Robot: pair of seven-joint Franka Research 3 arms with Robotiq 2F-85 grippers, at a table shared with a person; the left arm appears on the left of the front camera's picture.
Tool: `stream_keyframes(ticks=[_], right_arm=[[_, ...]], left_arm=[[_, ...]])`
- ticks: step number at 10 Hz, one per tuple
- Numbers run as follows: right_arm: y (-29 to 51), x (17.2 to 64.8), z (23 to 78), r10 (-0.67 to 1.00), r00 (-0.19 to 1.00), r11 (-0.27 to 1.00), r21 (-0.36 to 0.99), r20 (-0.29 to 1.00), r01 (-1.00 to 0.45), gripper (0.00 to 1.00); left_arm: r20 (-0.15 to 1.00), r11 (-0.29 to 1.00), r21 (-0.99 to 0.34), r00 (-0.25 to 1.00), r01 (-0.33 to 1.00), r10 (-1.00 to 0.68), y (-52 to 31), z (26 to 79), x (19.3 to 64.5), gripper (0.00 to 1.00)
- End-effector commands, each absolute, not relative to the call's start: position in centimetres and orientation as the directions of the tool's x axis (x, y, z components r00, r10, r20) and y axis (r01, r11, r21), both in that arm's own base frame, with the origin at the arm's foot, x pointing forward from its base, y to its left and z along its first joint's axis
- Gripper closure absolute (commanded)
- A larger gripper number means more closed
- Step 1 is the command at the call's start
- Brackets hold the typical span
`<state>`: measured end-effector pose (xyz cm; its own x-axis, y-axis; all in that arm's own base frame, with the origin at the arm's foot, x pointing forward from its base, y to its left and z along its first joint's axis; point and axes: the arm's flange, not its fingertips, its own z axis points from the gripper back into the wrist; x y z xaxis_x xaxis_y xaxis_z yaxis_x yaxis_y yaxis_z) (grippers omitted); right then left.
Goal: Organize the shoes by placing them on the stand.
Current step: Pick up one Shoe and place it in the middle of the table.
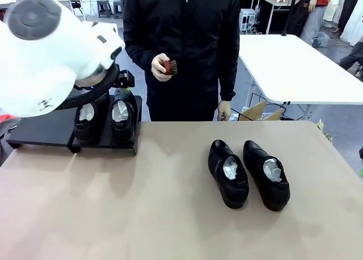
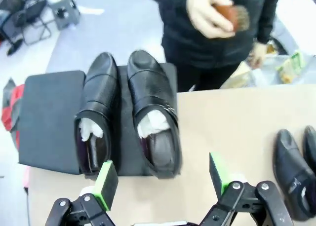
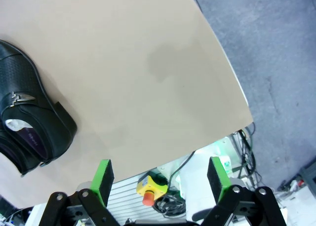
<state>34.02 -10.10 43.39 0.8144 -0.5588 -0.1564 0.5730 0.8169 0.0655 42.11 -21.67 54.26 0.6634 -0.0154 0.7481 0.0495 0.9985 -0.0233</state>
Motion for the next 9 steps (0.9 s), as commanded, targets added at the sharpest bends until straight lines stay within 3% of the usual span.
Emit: stream_keyframes(ticks=[1,3,6,7,9], right_arm=[[-9.9,34.1,43.5,-0.553,0.819,0.821,0.069,-0.153,0.567,0.0],[-9.9,34.1,43.5,-0.553,0.819,0.821,0.069,-0.153,0.567,0.0],[-9.9,34.1,43.5,-0.553,0.819,0.821,0.069,-0.153,0.567,0.0],[-10.1,34.0,43.4,-0.559,0.815,0.817,0.066,-0.156,0.573,0.0],[-5.4,34.3,45.2,-0.391,0.916,0.916,0.06,-0.094,0.397,0.0]], left_arm=[[0.646,0.976,-0.016,0.747,0.216,-0.155,-19.2,54.5,39.3,0.03],[0.432,0.86,-0.016,0.779,0.51,-0.454,-19.3,51.8,38.8,0.03],[0.314,0.9,-0.013,0.856,0.436,-0.411,-17.4,47.7,40.5,0.03],[0.381,0.875,-0.064,0.822,0.48,-0.423,-21.1,47.6,38.2,0.03],[0.381,0.875,-0.064,0.822,0.48,-0.423,-21.1,47.6,38.2,0.03]])
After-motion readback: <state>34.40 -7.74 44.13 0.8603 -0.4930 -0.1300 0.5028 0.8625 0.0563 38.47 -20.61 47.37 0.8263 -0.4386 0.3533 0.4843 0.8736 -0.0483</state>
